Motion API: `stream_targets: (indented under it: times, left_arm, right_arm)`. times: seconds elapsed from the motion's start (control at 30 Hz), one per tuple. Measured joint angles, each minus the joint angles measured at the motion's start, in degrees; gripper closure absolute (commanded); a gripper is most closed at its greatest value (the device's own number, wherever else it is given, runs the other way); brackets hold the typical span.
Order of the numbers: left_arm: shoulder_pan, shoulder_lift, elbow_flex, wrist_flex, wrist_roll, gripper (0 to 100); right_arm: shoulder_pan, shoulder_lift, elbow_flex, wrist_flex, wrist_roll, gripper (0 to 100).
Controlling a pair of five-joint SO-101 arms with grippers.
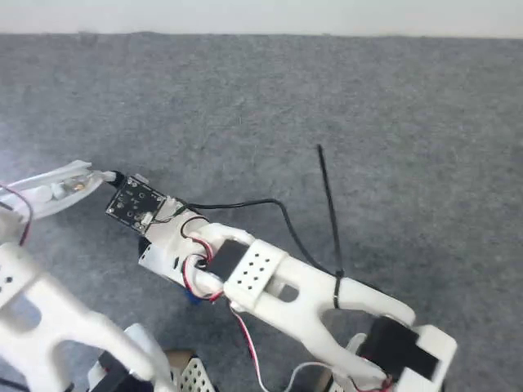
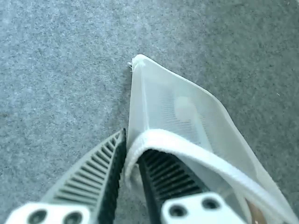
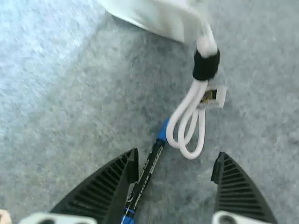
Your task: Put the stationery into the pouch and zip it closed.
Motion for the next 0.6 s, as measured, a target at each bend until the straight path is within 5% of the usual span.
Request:
stream_targets:
  times: [0.6]
  left_arm:
    - [-9.14,0.0,-0.09,-1.05,3.87,99]
  right_arm:
    - [-0.09,20.48,-14.07,1.85,0.0,74.2]
